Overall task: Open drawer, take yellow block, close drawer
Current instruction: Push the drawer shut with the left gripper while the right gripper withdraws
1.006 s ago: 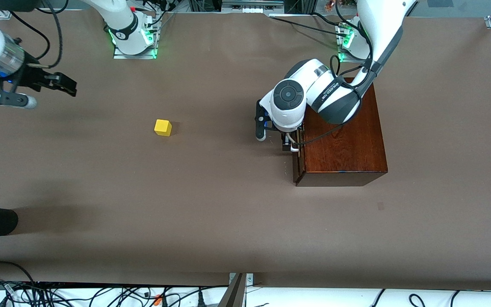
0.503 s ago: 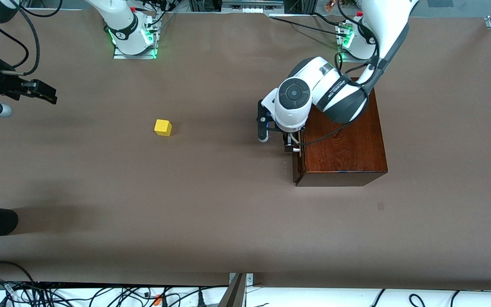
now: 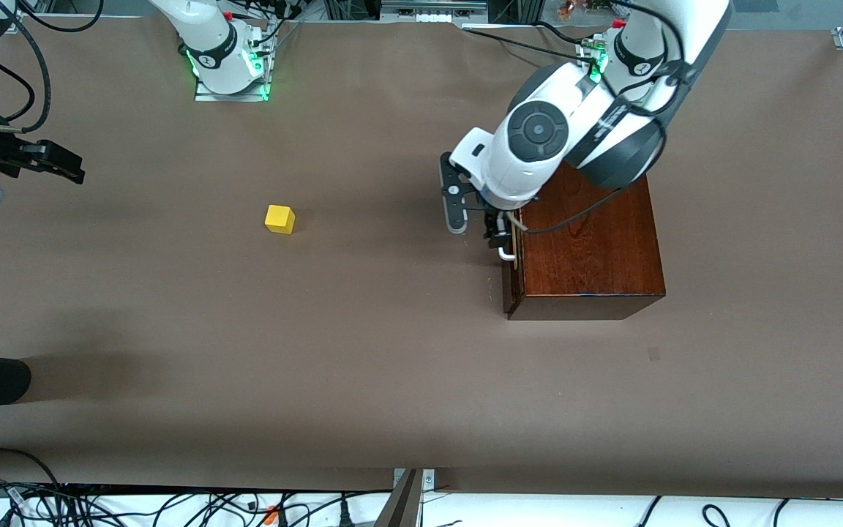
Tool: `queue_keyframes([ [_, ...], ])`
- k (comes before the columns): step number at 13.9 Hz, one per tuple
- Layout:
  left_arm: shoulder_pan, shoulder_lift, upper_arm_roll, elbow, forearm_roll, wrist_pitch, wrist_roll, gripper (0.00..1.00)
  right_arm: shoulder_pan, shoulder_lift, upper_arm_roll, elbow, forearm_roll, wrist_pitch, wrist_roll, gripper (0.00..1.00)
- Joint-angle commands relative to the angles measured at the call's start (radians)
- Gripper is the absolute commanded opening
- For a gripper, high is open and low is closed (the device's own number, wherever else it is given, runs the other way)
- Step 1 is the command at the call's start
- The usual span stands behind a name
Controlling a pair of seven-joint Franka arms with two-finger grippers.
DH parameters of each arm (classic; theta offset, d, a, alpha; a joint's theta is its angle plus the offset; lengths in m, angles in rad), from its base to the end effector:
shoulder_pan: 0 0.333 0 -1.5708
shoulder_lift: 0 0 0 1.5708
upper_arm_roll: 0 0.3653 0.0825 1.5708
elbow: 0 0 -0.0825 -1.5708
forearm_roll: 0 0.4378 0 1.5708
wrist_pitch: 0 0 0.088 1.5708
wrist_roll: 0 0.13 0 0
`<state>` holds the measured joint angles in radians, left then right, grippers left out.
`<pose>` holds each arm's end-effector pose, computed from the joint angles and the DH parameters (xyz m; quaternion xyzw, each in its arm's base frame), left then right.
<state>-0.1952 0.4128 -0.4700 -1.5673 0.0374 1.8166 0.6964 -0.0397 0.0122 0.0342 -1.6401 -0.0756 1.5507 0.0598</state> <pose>0.5927 -0.4079 0.4205 0.7773 -0.6219 -0.0582 0.0752 0.6043 -0.0134 0.6060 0.9975 -0.0314 -0.0497 0.0389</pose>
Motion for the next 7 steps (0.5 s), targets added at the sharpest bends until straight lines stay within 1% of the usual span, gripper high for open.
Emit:
queue_keyframes([
  [1,0.072,-0.064,-0.009,0.032,-0.031,-0.152,-0.095,1.0,-0.025,-0.008,0.021,0.025,0.005,-0.017,0.0,1.0],
  [3,0.123,-0.104,-0.002,0.075,-0.025,-0.264,-0.187,1.0,-0.025,-0.009,0.023,0.028,0.017,-0.012,0.002,1.0],
  [5,0.178,-0.12,0.005,0.125,-0.014,-0.368,-0.288,1.0,-0.025,-0.008,0.021,0.028,0.054,-0.012,0.002,1.0],
  [7,0.259,-0.12,0.007,0.193,-0.011,-0.469,-0.316,1.0,-0.025,-0.009,0.024,0.028,0.054,-0.012,0.006,1.0],
])
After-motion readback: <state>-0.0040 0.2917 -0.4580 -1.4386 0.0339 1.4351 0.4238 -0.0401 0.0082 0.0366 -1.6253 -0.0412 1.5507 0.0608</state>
